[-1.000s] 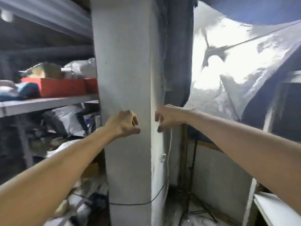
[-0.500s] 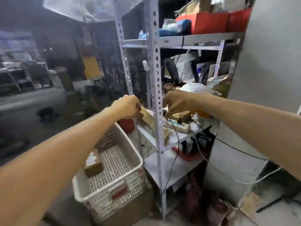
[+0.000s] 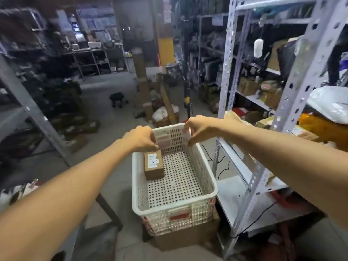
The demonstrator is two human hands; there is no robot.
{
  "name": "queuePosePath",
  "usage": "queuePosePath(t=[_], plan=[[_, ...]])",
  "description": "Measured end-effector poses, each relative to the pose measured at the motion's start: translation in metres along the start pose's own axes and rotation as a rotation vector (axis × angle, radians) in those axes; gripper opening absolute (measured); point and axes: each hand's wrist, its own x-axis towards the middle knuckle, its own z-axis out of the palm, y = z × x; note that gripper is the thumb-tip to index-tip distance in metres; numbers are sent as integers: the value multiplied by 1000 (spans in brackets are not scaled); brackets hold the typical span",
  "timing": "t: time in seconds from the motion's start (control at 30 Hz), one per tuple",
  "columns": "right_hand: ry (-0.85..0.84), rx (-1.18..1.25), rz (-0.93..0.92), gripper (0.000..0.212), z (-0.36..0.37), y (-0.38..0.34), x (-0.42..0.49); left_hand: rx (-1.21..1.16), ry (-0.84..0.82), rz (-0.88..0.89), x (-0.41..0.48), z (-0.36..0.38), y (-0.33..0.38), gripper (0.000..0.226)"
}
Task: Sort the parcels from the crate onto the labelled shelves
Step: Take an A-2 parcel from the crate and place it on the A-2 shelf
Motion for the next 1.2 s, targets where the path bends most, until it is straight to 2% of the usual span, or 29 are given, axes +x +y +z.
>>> queuePosePath(t=[0.1, 0.2, 0.33, 0.47, 0.6, 0.77, 0.9, 1.03, 1.2], plan=[[-95, -52, -64, 47, 20, 14, 50, -17, -16, -75, 34, 18, -18, 29], [-160, -67, -86, 45, 34, 31, 101, -15, -104, -134, 71, 44, -31, 28], [-190, -36, -81, 38, 43, 56, 160, -49, -144, -143, 117, 70, -45, 34], [-283, -44, -77, 47, 69, 68, 217, -67, -183, -155, 158, 87, -68, 34], [-341, -28, -77, 47, 104, 74, 263, -91, -193, -176, 197, 108, -96, 33], [-388, 8, -26, 51, 151, 80, 336, -125, -243, -203, 264, 148, -138, 33], [-493, 20, 35, 48, 187, 90, 401, -132, -326, -205, 323, 181, -172, 25], [-468, 87, 125, 44, 229, 109, 462, -75, -404, -158, 380, 221, -202, 28], [-476, 118, 210, 38, 309, 123, 511, -75, -437, -192, 421, 280, -227, 29]])
